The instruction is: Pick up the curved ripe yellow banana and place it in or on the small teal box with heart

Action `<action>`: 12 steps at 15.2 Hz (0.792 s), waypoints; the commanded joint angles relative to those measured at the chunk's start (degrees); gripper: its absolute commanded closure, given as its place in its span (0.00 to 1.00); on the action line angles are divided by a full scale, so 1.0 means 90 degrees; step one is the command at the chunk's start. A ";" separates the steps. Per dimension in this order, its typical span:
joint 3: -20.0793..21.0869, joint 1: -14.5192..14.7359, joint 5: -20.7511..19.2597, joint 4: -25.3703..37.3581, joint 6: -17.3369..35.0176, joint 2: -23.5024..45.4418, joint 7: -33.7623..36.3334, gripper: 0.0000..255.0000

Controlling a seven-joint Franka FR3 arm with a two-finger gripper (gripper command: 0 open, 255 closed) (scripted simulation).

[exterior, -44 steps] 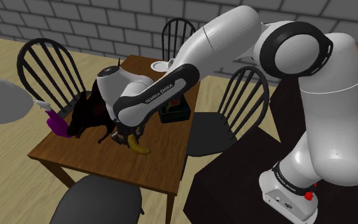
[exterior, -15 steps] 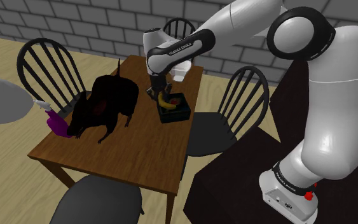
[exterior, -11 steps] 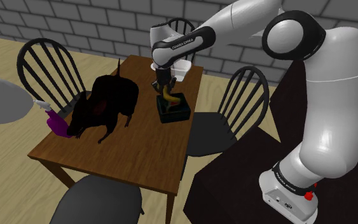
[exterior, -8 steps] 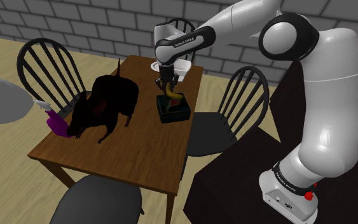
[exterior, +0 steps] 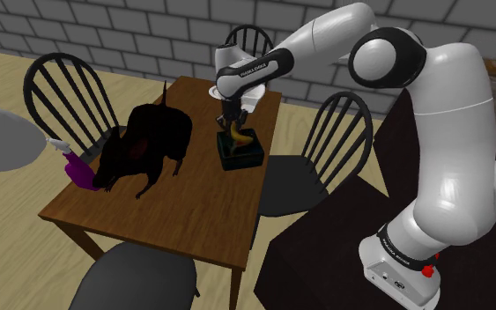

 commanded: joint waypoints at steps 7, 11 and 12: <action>-0.0071 0.0044 -0.0092 -0.0031 0.0397 0.0369 0.0055 1.00; -0.0071 0.0044 -0.0092 -0.0030 0.0397 0.0369 0.0055 1.00; -0.0071 0.0044 -0.0092 -0.0030 0.0397 0.0369 0.0055 1.00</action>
